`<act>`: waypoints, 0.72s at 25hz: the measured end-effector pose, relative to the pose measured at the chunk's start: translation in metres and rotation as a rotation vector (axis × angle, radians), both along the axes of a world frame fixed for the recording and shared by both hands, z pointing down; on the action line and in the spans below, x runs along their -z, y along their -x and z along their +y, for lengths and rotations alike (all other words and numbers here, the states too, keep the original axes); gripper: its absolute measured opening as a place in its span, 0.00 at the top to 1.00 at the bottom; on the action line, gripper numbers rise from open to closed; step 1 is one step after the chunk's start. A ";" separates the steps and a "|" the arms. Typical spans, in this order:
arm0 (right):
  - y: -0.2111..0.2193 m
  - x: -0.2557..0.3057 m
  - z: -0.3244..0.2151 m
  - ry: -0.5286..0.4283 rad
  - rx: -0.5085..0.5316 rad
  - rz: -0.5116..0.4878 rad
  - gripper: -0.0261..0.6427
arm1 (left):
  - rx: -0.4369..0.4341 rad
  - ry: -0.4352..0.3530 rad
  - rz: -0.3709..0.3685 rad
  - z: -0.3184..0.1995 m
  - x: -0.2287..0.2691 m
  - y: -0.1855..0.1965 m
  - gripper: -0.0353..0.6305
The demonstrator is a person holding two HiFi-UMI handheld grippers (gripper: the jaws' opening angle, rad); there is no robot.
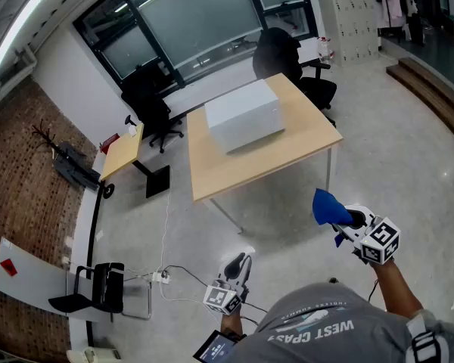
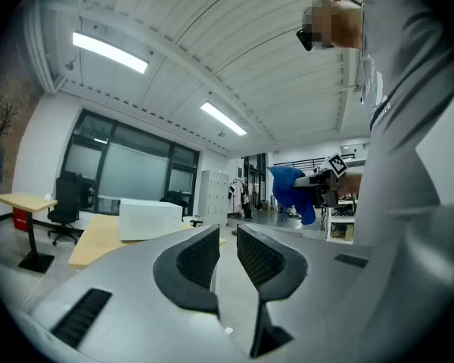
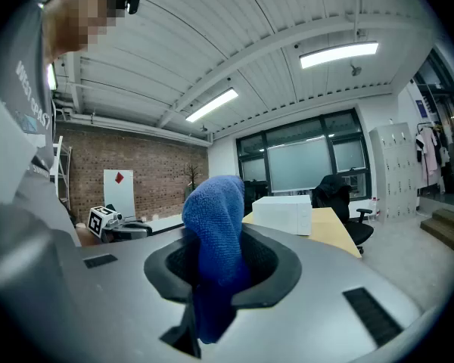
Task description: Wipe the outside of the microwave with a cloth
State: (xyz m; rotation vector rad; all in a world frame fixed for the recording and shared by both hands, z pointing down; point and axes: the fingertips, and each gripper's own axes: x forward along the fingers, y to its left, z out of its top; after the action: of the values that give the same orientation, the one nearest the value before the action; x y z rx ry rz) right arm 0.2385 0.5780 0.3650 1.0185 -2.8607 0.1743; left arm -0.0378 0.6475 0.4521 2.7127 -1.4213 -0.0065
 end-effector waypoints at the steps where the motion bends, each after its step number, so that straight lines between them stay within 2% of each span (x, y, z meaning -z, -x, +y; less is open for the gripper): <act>1: 0.001 0.002 0.002 0.000 0.002 0.001 0.82 | 0.001 0.001 -0.001 0.003 0.001 0.000 0.82; 11: -0.006 0.001 0.001 0.010 0.014 -0.011 0.82 | 0.006 0.009 -0.008 0.007 0.004 -0.010 0.82; 18: -0.021 0.002 -0.019 0.032 0.044 -0.082 0.82 | 0.020 0.023 -0.013 -0.012 0.003 -0.029 0.82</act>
State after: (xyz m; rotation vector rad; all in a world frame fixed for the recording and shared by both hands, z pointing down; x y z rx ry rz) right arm 0.2599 0.5591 0.3628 0.9634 -2.9405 0.2637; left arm -0.0087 0.6351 0.4488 2.6851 -1.4423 0.0261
